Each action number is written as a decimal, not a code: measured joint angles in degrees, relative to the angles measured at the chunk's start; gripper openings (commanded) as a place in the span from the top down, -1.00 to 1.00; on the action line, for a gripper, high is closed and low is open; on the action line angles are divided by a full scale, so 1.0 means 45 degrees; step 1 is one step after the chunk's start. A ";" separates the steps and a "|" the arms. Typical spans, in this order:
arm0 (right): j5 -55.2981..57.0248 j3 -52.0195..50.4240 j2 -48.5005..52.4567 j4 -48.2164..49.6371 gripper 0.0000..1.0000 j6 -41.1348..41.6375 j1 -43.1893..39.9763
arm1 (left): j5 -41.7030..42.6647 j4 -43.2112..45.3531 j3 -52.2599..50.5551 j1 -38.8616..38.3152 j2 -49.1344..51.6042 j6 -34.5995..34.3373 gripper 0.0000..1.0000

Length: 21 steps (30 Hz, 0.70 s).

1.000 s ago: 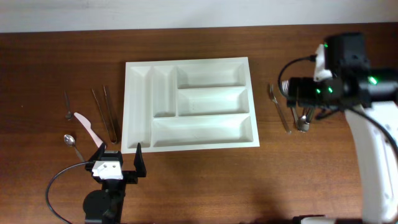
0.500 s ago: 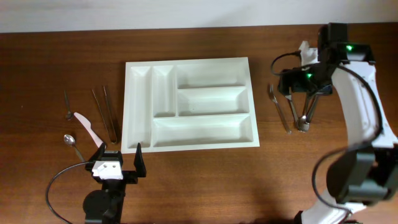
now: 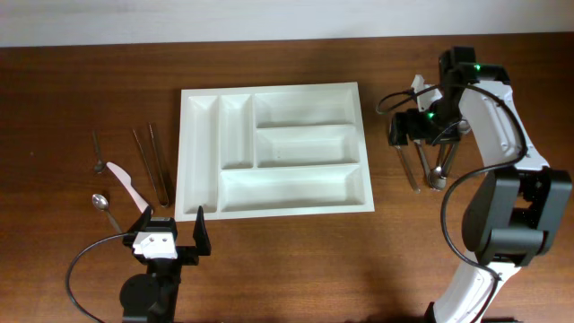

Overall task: Pack container
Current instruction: 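Move the right gripper over the right cutlery and grasp the fork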

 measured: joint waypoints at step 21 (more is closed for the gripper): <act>0.0835 -0.1739 0.0359 0.1020 -0.75 0.1423 0.0024 | 0.0000 0.0000 0.0000 0.0000 0.0000 0.0000 -0.99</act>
